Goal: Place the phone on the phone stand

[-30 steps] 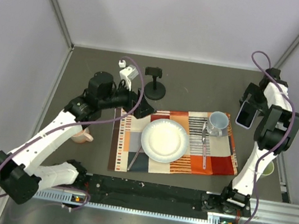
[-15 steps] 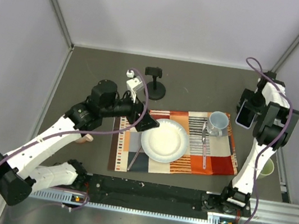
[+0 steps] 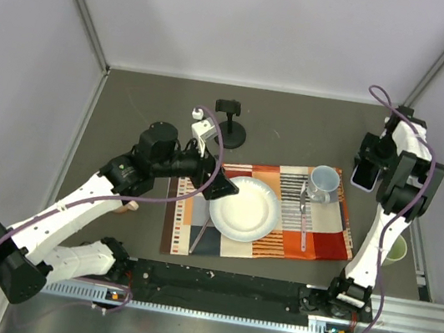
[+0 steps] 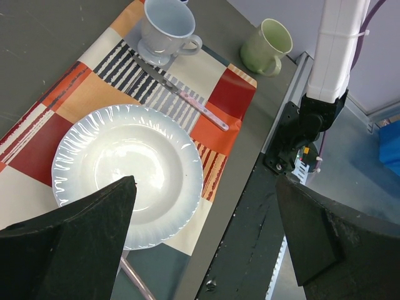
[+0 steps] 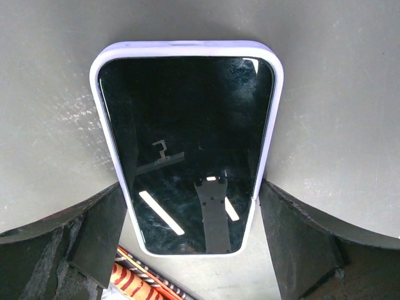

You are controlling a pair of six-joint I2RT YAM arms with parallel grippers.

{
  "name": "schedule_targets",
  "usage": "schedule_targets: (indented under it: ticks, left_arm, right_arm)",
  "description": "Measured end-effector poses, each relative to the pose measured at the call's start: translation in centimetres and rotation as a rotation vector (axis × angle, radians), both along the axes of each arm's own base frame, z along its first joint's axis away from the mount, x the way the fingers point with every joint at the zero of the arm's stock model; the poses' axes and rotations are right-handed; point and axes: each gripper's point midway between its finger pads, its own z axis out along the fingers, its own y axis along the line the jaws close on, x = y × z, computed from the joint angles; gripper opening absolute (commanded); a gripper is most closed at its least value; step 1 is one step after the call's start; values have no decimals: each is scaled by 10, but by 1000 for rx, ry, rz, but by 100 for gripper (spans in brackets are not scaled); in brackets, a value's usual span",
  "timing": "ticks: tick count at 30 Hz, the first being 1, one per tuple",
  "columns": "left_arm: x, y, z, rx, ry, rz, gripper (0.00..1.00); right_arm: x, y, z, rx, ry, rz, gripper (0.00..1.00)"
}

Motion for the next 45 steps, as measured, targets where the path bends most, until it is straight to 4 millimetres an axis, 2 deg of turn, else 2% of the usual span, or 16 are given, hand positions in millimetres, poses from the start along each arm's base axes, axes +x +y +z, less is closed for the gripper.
schedule_targets:
  ticks: [6, 10, 12, 13, 14, 23, 33, 45]
  left_arm:
    - [0, 0, 0, -2, 2, 0, 98]
    - [0, 0, 0, -1, 2, 0, 98]
    - [0, 0, 0, -1, 3, 0, 98]
    - [0, 0, 0, -1, 3, 0, 98]
    - [0, 0, 0, -1, 3, 1, 98]
    - [-1, -1, 0, -6, 25, 7, 98]
    - [-1, -1, 0, -9, 33, 9, 98]
    - [-1, -1, 0, -14, 45, 12, 98]
  right_arm:
    - [0, 0, -1, 10, 23, 0, 68]
    - [0, 0, -1, 15, 28, 4, 35]
    - [0, -1, -1, 15, 29, 4, 22]
    - [0, -1, -1, 15, 29, 4, 6]
    - [0, -1, -1, 14, 28, 5, 0]
    - [1, -1, 1, 12, 20, 4, 0]
    - [11, 1, 7, 22, -31, -5, 0]
    - [20, 3, 50, 20, -136, -16, 0]
